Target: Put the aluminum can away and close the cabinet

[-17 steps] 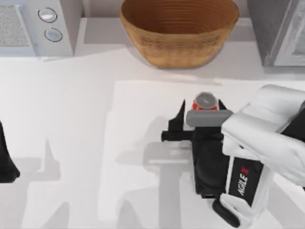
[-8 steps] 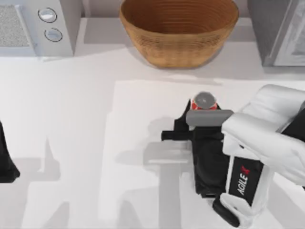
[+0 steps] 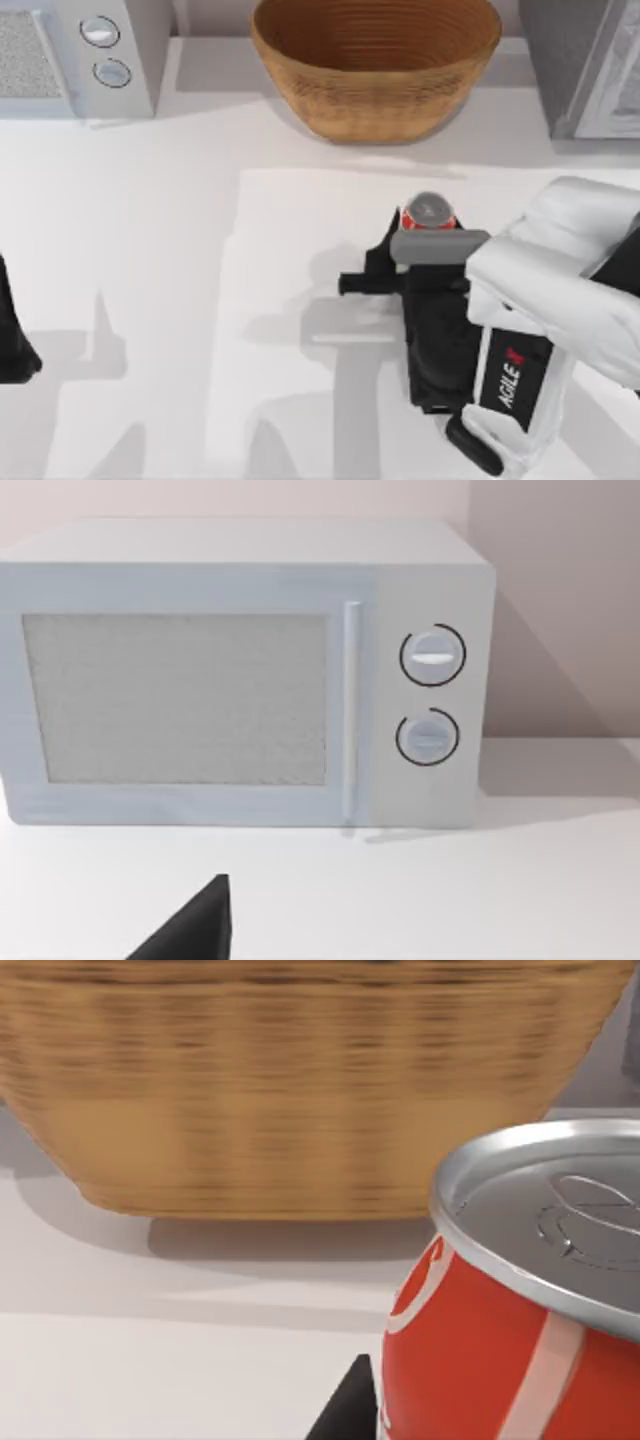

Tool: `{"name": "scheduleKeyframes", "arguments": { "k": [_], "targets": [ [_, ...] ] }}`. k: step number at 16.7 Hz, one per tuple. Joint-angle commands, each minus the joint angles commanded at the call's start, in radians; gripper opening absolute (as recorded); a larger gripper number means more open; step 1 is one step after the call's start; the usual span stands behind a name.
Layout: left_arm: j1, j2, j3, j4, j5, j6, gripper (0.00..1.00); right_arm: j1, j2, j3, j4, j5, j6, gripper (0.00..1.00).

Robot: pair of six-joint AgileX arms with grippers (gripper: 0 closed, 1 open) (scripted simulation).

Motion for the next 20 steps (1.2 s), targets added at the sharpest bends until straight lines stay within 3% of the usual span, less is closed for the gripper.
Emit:
{"name": "scheduleKeyframes", "arguments": {
  "k": [5, 16, 20],
  "targets": [
    [0.0, 0.0, 0.0, 0.0, 0.0, 0.0, 1.0, 0.0, -0.09, -0.006, -0.086, -0.001, 0.001, 0.0],
    [0.0, 0.0, 0.0, 0.0, 0.0, 0.0, 1.0, 0.002, -0.578, -0.035, -0.549, -0.006, 0.007, 0.0],
    [0.0, 0.0, 0.0, 0.0, 0.0, 0.0, 1.0, 0.002, -0.619, -0.037, -0.587, -0.006, 0.008, 0.0]
  ]
}}
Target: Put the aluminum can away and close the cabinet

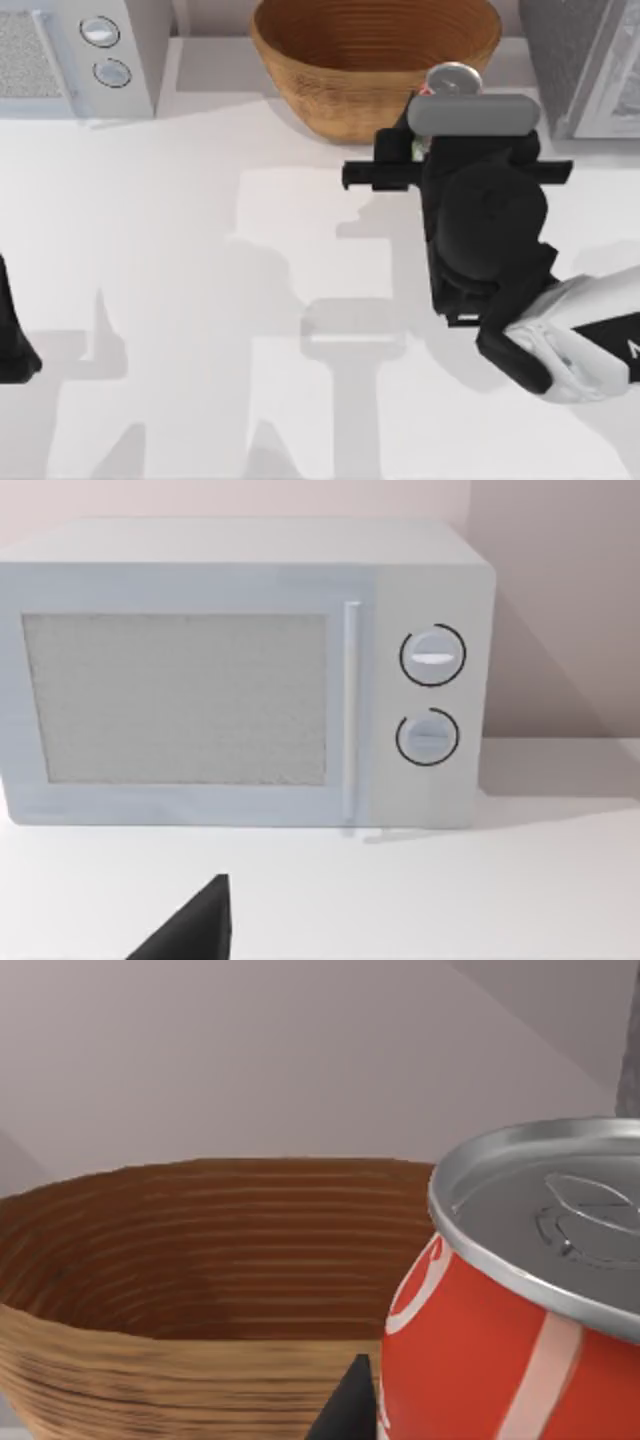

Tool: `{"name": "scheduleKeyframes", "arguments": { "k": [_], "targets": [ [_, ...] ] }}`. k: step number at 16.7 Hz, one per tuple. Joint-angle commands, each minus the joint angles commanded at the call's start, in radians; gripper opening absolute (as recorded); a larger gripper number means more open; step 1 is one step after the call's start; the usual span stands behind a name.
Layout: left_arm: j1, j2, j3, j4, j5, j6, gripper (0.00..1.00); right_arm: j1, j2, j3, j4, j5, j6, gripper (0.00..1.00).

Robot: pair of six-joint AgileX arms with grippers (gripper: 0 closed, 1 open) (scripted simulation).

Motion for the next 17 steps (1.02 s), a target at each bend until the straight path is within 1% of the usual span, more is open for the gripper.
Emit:
{"name": "scheduleKeyframes", "arguments": {
  "k": [4, 8, 12, 17],
  "targets": [
    [0.0, 0.0, 0.0, 0.0, 0.0, 0.0, 1.0, -0.005, -0.007, 0.0, -0.003, -0.004, 0.002, 0.0],
    [0.0, 0.0, 0.0, 0.0, 0.0, 0.0, 1.0, -0.062, -0.146, -0.057, -0.084, -0.063, 0.0, 0.0],
    [0.0, 0.0, 0.0, 0.0, 0.0, 0.0, 1.0, -0.169, -0.41, -0.166, -0.238, -0.174, -0.002, 0.0],
    [0.0, 0.0, 0.0, 0.0, 0.0, 0.0, 1.0, -0.343, -0.84, -0.344, -0.489, -0.355, -0.006, 0.0]
  ]
}}
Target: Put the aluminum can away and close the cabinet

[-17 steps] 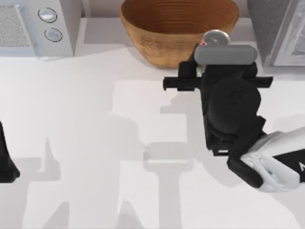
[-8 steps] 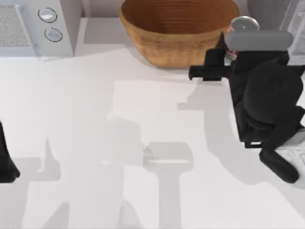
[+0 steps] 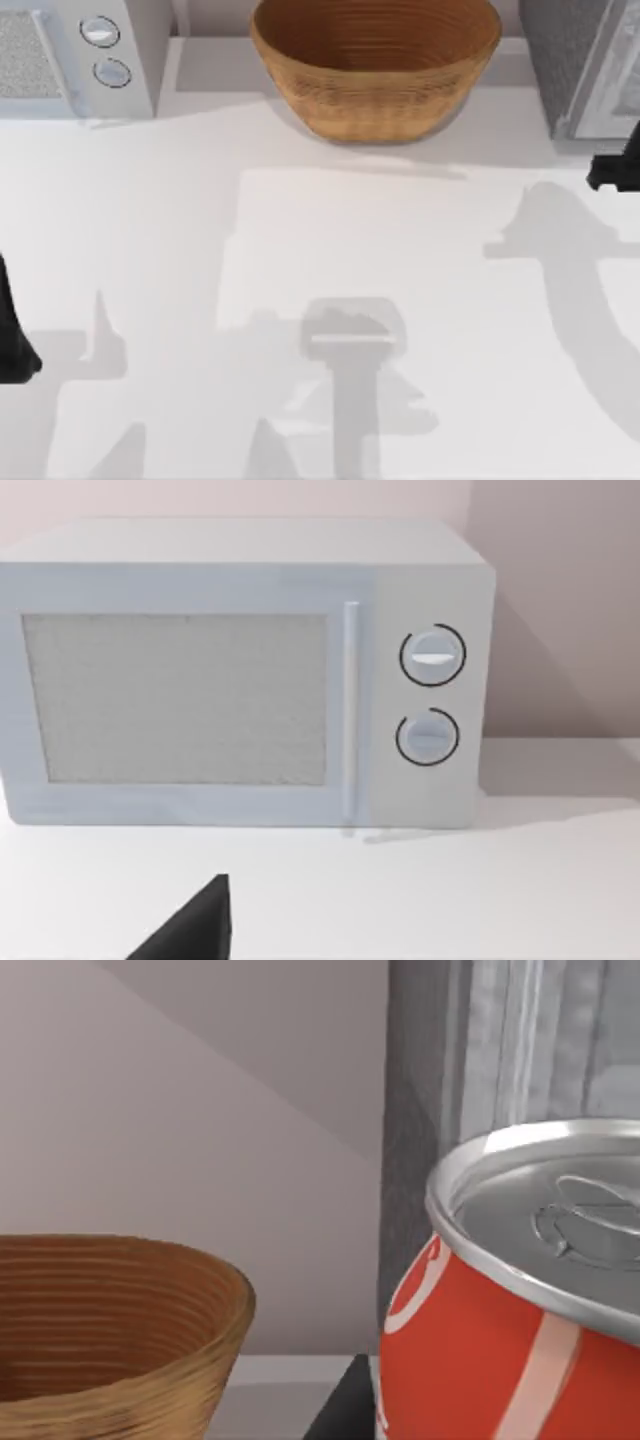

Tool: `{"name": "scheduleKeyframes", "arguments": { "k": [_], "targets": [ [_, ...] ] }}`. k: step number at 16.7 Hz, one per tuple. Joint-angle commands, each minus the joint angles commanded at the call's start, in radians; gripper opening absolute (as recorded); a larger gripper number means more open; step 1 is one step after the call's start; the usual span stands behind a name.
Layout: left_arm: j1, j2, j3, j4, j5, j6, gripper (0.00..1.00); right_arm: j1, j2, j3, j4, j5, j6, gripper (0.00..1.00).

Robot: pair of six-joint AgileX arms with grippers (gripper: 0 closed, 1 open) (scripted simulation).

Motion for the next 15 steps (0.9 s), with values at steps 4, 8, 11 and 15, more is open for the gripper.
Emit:
{"name": "scheduleKeyframes", "arguments": {
  "k": [4, 8, 11, 15],
  "targets": [
    [0.0, 0.0, 0.0, 0.0, 0.0, 0.0, 1.0, -0.148, -0.364, -0.15, -0.213, -0.153, -0.003, 0.0],
    [0.0, 0.0, 0.0, 0.0, 0.0, 0.0, 1.0, -0.28, -0.689, -0.284, -0.404, -0.29, -0.006, 0.0],
    [0.0, 0.0, 0.0, 0.0, 0.0, 0.0, 1.0, -0.356, -0.877, -0.361, -0.514, -0.37, -0.008, 0.0],
    [0.0, 0.0, 0.0, 0.0, 0.0, 0.0, 1.0, -0.412, -1.014, -0.418, -0.595, -0.427, -0.009, 0.0]
  ]
}}
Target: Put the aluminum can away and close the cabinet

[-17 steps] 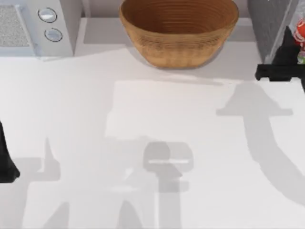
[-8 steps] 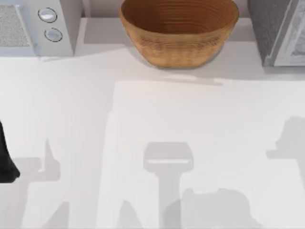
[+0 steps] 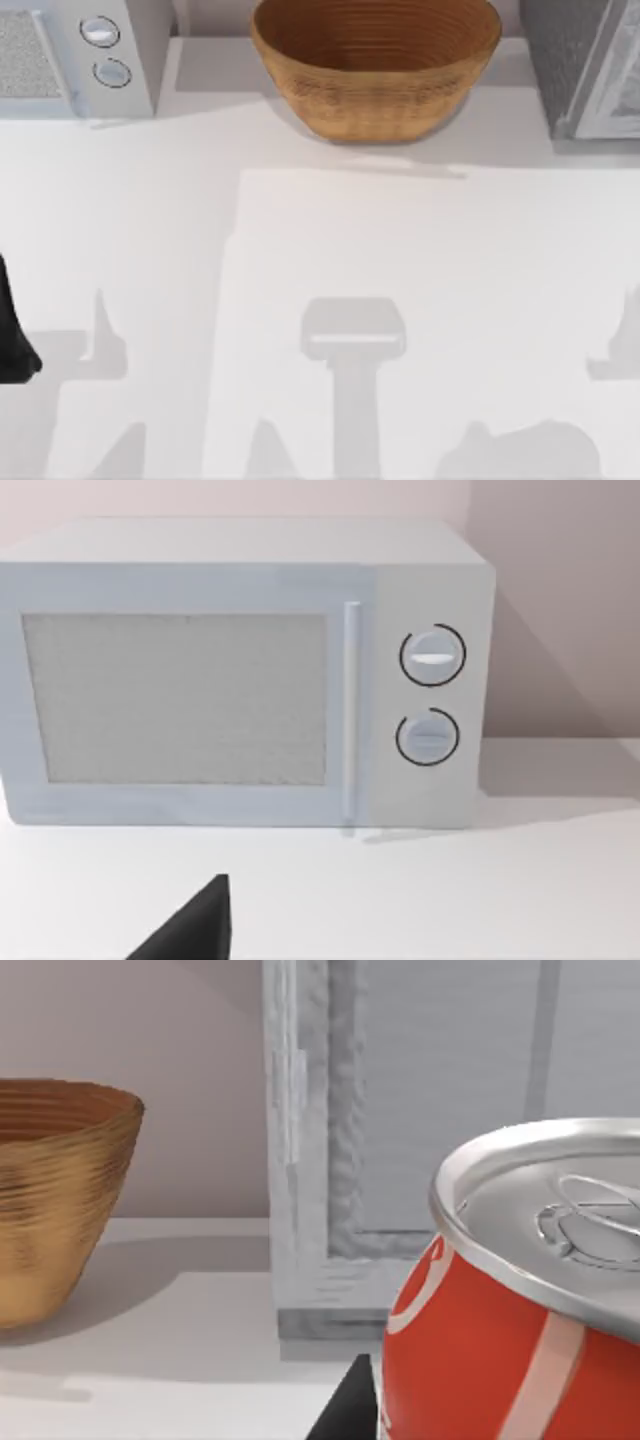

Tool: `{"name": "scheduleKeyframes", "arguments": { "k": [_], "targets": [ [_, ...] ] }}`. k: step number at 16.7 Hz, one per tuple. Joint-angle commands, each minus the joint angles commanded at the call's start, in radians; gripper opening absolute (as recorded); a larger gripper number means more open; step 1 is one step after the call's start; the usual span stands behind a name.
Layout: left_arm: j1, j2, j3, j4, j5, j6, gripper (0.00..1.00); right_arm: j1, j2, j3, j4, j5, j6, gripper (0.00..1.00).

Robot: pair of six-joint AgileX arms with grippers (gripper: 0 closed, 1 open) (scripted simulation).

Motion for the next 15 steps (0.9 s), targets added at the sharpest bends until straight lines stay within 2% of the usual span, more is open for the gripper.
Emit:
{"name": "scheduleKeyframes", "arguments": {
  "k": [8, 11, 15],
  "targets": [
    [0.0, 0.0, 0.0, 0.0, 0.0, 0.0, 1.0, 0.002, 0.018, 0.029, -0.011, 0.001, 0.002, 0.0],
    [0.0, 0.0, 0.0, 0.0, 0.0, 0.0, 1.0, 0.015, 0.109, 0.148, -0.04, 0.014, 0.003, 0.0],
    [0.0, 0.0, 0.0, 0.0, 0.0, 0.0, 1.0, 0.042, 0.308, 0.41, -0.104, 0.043, 0.005, 0.0]
  ]
}}
